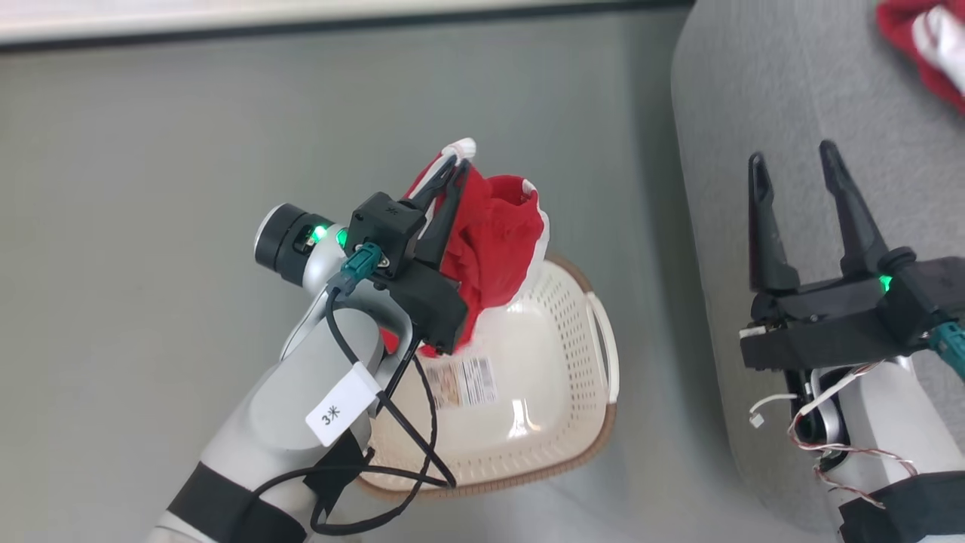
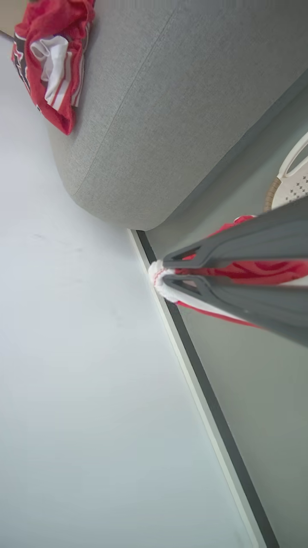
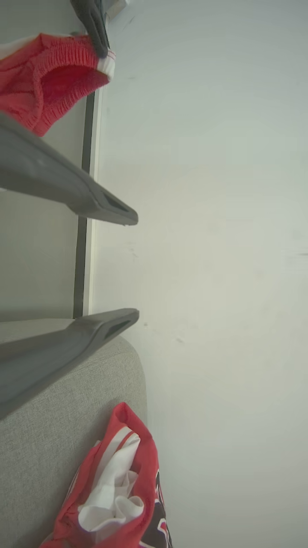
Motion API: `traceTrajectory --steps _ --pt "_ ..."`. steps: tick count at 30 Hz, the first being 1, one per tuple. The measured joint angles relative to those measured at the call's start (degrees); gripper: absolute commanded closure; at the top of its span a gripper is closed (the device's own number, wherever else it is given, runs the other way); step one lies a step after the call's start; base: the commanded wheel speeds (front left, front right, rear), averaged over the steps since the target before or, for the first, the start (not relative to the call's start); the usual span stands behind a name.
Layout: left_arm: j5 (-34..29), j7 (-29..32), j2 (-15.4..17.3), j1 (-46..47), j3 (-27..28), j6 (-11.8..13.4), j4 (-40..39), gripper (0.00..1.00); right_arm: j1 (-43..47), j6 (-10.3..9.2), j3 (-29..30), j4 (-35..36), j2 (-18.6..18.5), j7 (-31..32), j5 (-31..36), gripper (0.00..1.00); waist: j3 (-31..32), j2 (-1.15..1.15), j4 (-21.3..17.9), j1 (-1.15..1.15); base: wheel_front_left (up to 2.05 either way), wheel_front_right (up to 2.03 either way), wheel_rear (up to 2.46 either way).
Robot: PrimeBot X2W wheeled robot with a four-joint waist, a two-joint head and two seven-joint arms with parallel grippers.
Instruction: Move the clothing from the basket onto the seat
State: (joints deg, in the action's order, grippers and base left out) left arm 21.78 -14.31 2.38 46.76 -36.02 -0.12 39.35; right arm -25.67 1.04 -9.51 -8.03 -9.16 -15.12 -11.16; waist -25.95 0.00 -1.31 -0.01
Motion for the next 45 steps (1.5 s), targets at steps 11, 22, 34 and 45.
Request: traceTrajectory --steps 11,22,34,45 --pt "0.4 0.0 -0.1 1.1 -1.4 -1.5 -1.9 1.0 2.2 1.51 -1.3 -4.5 0.9 0.0 0.0 0.0 9.6 0.0 1.3 0.0 0.0 0.0 0.0" --pt "4.0 0.0 -0.2 1.3 -4.7 -2.4 -2.4 1.0 3.5 3.39 -4.0 -10.0 0.9 0.0 0.2 0.0 18.2 -0.01 1.6 0.0 0.0 0.0 0.0" --pt "7.9 0.0 -0.2 1.0 -8.9 -1.7 -3.5 1.0 6.6 5.2 -10.1 -14.8 1.4 0.4 0.6 0.0 27.7 -0.01 1.7 -0.01 0.0 0.0 0.0" --pt "10.2 0.1 -0.2 0.6 -10.9 -0.3 -5.5 1.0 3.9 6.03 -15.1 -16.7 1.3 0.4 1.0 0.0 30.7 0.0 2.9 0.0 0.0 0.0 0.0"
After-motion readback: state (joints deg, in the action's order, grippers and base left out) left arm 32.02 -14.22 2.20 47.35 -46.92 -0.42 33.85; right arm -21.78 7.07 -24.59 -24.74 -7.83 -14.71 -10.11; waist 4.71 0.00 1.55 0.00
